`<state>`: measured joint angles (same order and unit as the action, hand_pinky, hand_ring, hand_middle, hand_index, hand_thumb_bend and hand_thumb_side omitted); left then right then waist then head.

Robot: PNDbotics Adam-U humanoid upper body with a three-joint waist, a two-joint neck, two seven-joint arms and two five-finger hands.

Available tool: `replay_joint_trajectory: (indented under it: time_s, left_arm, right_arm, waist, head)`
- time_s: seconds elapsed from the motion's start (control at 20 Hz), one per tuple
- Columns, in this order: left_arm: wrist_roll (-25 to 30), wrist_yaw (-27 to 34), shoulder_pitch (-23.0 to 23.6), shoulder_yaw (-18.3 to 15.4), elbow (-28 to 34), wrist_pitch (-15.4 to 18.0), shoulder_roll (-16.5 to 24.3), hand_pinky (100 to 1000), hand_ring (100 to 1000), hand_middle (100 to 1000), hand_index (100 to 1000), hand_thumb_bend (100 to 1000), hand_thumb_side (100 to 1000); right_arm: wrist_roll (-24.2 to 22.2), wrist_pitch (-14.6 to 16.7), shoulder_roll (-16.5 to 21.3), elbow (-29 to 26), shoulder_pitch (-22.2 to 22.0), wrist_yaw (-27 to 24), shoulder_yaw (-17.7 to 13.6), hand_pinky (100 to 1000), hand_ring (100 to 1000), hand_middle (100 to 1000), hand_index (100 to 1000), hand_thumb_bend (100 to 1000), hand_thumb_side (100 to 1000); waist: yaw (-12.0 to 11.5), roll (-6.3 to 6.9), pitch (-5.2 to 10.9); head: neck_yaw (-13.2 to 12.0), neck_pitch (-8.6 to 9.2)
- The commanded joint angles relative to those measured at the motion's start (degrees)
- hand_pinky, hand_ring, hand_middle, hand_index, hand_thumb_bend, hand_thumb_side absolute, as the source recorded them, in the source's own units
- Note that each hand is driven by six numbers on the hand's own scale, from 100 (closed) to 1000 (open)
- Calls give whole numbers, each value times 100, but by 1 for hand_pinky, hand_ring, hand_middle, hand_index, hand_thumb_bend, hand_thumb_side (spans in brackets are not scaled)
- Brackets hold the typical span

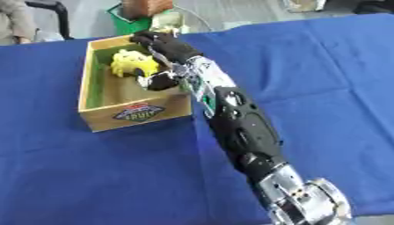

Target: Pick up objects on the table and place them in the box.

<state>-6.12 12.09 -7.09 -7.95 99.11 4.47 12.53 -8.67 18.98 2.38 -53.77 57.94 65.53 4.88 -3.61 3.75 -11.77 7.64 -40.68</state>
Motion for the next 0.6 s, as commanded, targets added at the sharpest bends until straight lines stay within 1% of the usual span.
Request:
replay_joint_trajectory:
  time_s: [0.05,0.2,0.3,0.35,0.6]
  left_arm:
    - [-7,25,-30,-32,64,6,55,491,409,465,623,698,217]
    - [-11,24,-32,-35,62,6,57,491,409,465,623,698,216]
    - [-14,21,-29,-39,61,6,57,491,409,465,623,698,216]
    - [-18,17,-26,-44,61,7,60,491,409,465,623,698,217]
    - [-39,9,-15,-63,61,9,72,491,409,465,623,697,216]
  right_arm:
    - [87,-50,119,-241,111,-89,-60,1000,1000,995,1000,100,420]
    - [160,-116,205,-360,97,-183,-95,1000,993,986,1000,100,409]
    - [188,-171,307,-442,80,-274,-128,1000,989,984,1000,100,375]
    - [197,-199,380,-478,71,-330,-148,1000,986,977,1000,100,397]
    - [250,-309,842,-594,14,-614,-224,1000,968,945,1000,100,364]
  waist:
    - [5,8,112]
    - [24,2,117]
    - [38,-4,119]
    - [47,-8,122]
    - [75,-35,129]
  head:
    - [-16,63]
    - [-31,60]
    - [-41,60]
    - [-55,58]
    - [-94,52]
